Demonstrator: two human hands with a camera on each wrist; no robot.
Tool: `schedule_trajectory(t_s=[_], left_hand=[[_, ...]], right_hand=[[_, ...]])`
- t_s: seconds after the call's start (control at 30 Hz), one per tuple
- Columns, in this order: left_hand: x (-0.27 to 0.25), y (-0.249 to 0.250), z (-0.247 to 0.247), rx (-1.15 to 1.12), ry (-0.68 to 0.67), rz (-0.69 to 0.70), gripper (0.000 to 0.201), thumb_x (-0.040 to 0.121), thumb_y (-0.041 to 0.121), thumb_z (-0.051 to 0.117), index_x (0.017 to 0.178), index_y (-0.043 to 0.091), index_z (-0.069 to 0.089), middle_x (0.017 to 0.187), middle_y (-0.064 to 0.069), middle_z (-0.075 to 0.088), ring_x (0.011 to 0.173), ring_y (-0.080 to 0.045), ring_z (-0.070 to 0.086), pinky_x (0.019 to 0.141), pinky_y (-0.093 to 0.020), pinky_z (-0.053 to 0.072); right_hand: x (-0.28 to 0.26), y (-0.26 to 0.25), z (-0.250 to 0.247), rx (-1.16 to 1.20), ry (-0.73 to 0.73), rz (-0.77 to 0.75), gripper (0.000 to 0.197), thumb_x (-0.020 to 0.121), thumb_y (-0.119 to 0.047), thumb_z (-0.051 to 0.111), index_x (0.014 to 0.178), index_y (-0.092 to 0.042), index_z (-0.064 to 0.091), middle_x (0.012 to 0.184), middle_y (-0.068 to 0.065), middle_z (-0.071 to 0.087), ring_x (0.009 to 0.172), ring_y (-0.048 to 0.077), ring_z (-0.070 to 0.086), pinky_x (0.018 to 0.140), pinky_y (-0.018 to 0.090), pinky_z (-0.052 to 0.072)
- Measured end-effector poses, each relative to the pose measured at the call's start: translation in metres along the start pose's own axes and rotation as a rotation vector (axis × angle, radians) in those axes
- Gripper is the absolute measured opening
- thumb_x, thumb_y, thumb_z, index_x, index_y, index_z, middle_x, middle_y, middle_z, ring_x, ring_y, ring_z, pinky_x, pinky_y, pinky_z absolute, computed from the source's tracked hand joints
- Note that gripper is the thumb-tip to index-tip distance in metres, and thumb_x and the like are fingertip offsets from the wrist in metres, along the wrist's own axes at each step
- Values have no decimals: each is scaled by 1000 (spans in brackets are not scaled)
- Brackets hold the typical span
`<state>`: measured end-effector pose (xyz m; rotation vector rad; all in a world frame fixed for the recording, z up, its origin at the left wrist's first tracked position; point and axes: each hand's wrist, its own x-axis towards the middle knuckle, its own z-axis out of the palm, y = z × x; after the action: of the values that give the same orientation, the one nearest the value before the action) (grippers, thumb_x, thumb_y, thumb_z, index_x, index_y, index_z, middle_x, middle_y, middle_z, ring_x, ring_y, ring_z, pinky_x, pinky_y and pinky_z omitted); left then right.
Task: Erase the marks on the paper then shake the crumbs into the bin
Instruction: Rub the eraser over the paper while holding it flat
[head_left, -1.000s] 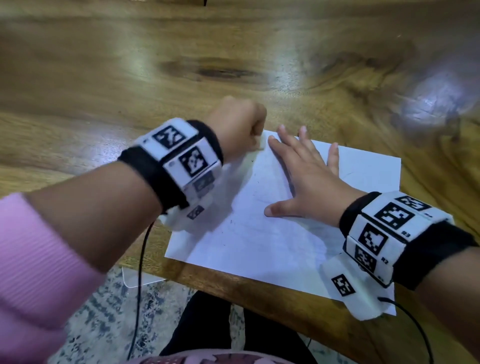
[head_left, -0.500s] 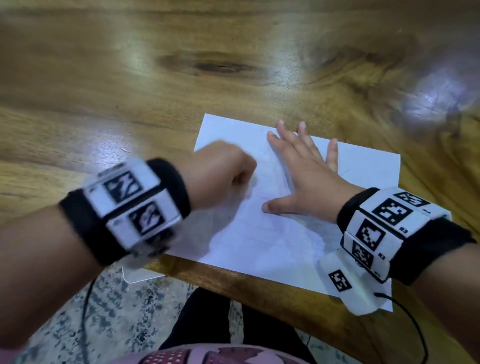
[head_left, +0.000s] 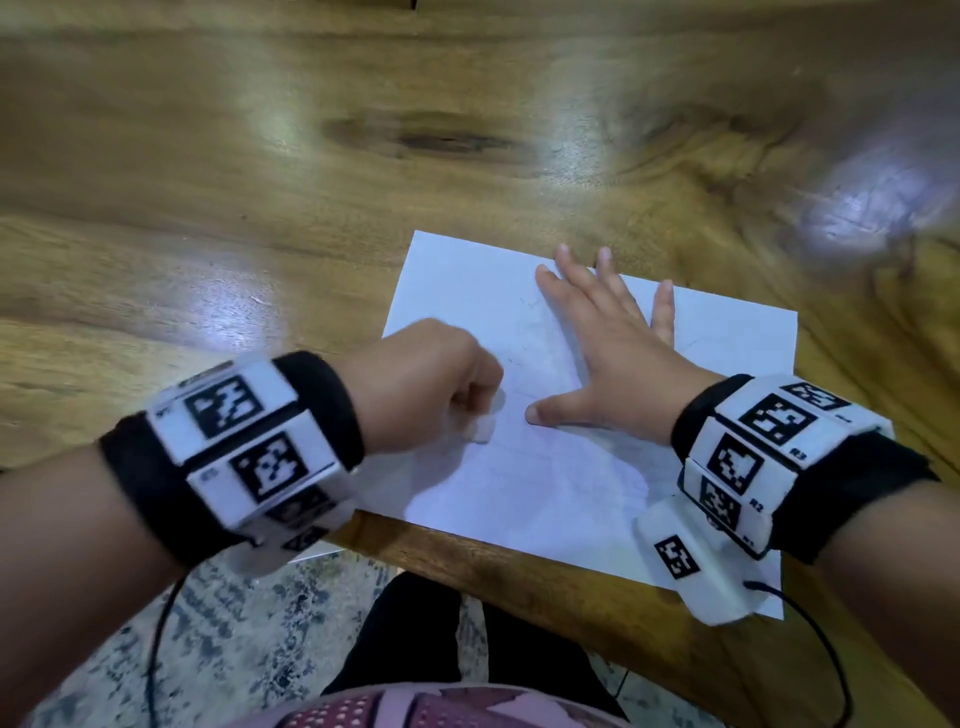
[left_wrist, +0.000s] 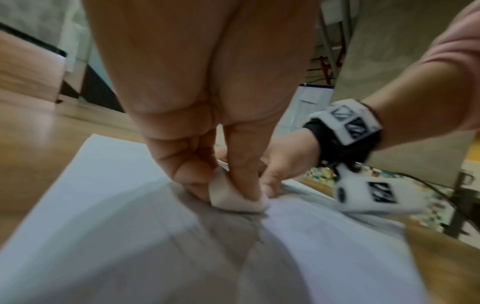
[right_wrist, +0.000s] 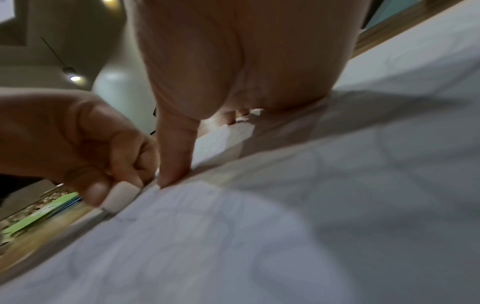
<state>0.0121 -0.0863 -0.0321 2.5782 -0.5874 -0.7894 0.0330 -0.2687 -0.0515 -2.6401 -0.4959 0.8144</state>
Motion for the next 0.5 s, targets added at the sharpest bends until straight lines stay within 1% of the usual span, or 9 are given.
schedule_trajectory(t_s=[0.07, 0.1, 0.13, 0.17, 0.2, 0.27, 0.37, 0.43, 0.5], left_hand=[[15, 0, -12, 4, 99, -32, 1, 73, 13, 65, 74, 13, 64, 64, 6, 54, 68, -16, 46, 50, -13, 27], [25, 1, -18, 16, 168, -50, 2, 74, 12, 63, 75, 12, 64, 59, 9, 47, 69, -16, 44, 49, -17, 25], [33, 2, -24, 20, 227, -72, 2, 75, 11, 62, 77, 11, 63, 57, 11, 43, 69, -16, 43, 49, -21, 24], [37, 3, -27, 17, 252, -90, 3, 76, 11, 62, 77, 9, 63, 57, 10, 43, 70, -17, 43, 48, -21, 25], [36, 4, -26, 10, 243, -90, 4, 76, 10, 61, 77, 8, 63, 59, 6, 46, 70, -17, 44, 49, -17, 25], [20, 4, -16, -3, 162, -46, 4, 74, 11, 60, 74, 9, 63, 67, 1, 54, 69, -18, 45, 50, -10, 25], [-7, 3, 4, 2, 18, 3, 4, 73, 15, 63, 70, 13, 62, 72, -1, 59, 66, -18, 47, 50, -11, 26], [-3, 2, 1, -11, 49, -25, 2, 74, 12, 63, 73, 14, 64, 72, 2, 57, 68, -16, 47, 52, -12, 27], [11, 2, -8, -13, 163, -63, 5, 74, 10, 63, 77, 13, 65, 71, 3, 53, 70, -16, 45, 51, -25, 26]], right_hand=[[0, 0, 0, -1, -1, -2, 119, 67, -53, 75, 150, -30, -6, 154, -16, -26, 138, 10, -32, 106, 54, -24], [0, -1, 1, 1, 0, -2, 119, 67, -53, 76, 150, -30, -6, 154, -16, -26, 138, 10, -31, 106, 54, -24], [0, -1, 1, 3, 4, -1, 118, 67, -53, 76, 151, -30, -5, 154, -16, -25, 139, 10, -31, 106, 54, -24], [0, 0, 1, 4, 10, -1, 118, 67, -53, 76, 151, -30, -5, 154, -16, -25, 139, 10, -31, 106, 54, -24], [0, -1, 1, 2, 12, -1, 118, 67, -53, 76, 151, -30, -4, 154, -16, -24, 139, 10, -31, 106, 54, -25], [1, -1, 1, -6, 4, -2, 118, 67, -53, 76, 150, -31, -5, 154, -16, -25, 139, 10, -31, 106, 54, -24], [1, -1, 1, -12, -1, 1, 118, 68, -54, 75, 150, -30, -6, 154, -15, -25, 138, 10, -32, 105, 54, -24], [1, -1, 1, -22, 1, 3, 118, 68, -55, 74, 150, -30, -7, 154, -15, -26, 138, 10, -32, 105, 54, -24], [1, -1, 1, -25, 1, 2, 118, 69, -55, 74, 150, -30, -7, 154, -15, -26, 138, 10, -32, 104, 53, -25]])
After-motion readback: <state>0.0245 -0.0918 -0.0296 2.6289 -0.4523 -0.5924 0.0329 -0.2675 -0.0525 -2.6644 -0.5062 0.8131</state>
